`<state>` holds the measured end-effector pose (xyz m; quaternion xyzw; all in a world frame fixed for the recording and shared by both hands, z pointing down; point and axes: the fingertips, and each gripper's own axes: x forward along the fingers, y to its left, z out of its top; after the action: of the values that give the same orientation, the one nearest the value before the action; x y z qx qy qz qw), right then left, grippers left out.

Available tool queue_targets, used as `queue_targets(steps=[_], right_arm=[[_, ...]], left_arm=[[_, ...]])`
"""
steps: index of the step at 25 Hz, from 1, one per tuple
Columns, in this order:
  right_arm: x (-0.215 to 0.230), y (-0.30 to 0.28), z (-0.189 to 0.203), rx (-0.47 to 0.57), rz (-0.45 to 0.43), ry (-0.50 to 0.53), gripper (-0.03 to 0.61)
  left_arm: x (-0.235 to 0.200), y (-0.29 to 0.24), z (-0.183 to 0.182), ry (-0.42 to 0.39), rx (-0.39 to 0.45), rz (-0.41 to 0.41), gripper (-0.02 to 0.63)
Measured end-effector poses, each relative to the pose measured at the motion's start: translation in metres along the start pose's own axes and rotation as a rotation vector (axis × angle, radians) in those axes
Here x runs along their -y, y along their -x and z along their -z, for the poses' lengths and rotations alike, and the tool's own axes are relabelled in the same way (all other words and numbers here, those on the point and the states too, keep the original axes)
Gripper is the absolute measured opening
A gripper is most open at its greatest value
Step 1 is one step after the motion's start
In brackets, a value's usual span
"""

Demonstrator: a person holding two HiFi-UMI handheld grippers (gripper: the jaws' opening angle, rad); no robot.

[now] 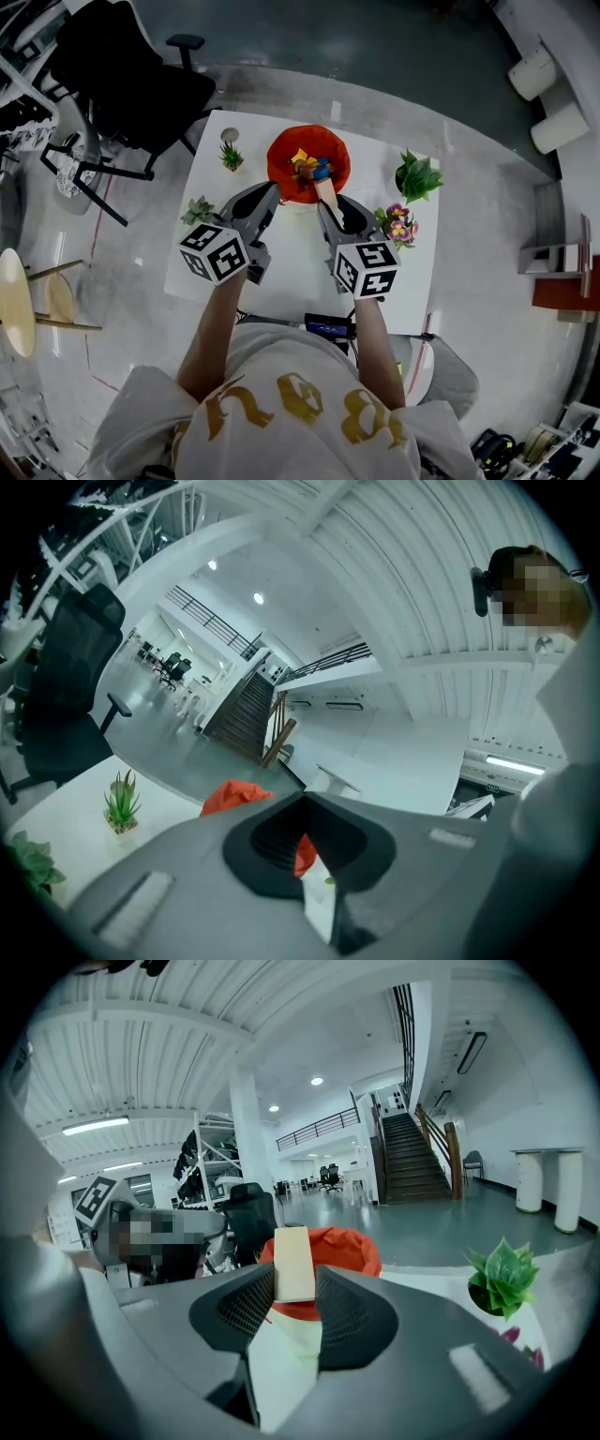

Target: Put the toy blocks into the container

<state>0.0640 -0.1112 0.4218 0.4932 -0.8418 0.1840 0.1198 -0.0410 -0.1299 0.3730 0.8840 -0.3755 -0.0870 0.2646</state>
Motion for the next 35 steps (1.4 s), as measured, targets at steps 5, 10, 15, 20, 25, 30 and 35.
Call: queue_targets(steps=[5, 10, 15, 20, 25, 30, 35], right_arm=[[0.005, -0.010, -0.012, 0.016, 0.003, 0.002, 0.166], [0.013, -0.024, -0.020, 0.017, 0.017, 0.013, 0.166], [0.019, -0.036, -0.020, 0.007, 0.013, 0.002, 0.166], [0.022, -0.042, -0.015, -0.003, 0.016, -0.004, 0.166], [0.022, -0.048, -0.011, -0.016, 0.017, -0.013, 0.172], [0.020, -0.049, -0.005, -0.033, 0.025, 0.017, 0.221], [0.028, -0.037, -0.008, -0.005, 0.102, 0.042, 0.101]], left_arm=[[-0.007, -0.009, -0.007, 0.001, 0.006, 0.004, 0.000], [-0.014, -0.018, -0.005, 0.015, -0.004, 0.007, 0.000], [-0.023, -0.024, -0.003, 0.032, -0.014, 0.003, 0.000], [-0.031, -0.023, 0.000, 0.044, -0.020, -0.007, 0.000], [-0.033, -0.023, 0.002, 0.051, -0.027, -0.008, 0.000], [-0.033, -0.024, 0.006, 0.054, -0.033, -0.006, 0.000], [-0.029, -0.021, 0.006, 0.052, -0.031, -0.002, 0.000]])
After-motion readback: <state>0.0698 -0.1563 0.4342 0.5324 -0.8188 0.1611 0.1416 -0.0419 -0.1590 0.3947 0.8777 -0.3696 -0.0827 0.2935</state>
